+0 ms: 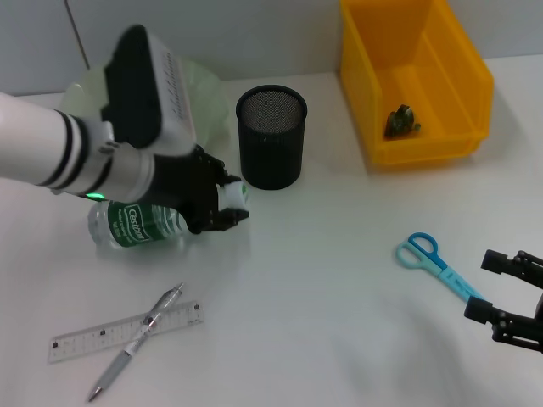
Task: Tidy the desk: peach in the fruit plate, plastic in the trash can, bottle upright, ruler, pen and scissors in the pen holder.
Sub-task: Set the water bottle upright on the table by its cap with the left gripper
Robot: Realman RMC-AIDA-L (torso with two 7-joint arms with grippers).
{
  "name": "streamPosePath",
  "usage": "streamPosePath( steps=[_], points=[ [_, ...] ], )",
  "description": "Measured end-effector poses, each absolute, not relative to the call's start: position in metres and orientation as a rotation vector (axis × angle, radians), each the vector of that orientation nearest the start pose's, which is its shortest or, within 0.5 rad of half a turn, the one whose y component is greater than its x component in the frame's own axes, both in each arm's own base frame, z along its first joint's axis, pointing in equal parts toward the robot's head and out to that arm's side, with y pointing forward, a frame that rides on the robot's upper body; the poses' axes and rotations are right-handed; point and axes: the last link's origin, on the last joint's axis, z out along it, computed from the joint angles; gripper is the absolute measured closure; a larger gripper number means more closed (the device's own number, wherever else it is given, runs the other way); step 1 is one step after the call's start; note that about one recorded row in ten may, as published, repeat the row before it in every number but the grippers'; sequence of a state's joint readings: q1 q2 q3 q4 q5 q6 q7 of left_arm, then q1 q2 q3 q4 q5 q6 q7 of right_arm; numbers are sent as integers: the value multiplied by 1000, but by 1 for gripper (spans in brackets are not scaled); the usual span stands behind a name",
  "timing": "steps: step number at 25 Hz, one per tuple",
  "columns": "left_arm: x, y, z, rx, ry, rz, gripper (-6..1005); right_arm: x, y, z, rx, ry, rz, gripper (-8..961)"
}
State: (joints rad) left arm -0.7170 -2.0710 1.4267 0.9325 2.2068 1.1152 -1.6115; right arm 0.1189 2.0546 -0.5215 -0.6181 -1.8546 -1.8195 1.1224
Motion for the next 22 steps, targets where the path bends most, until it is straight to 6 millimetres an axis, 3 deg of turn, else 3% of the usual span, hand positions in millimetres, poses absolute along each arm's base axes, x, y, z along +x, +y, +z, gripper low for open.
streamPosePath(
  steps=[8,22],
  points=[
    [-169,393,-33,-2822,11,-10,553,347,196,38,-2423,714,936,113],
    [-173,380,-15,-2777,-83,-228,553,343,200,37,-2435,703,947,113]
  ],
)
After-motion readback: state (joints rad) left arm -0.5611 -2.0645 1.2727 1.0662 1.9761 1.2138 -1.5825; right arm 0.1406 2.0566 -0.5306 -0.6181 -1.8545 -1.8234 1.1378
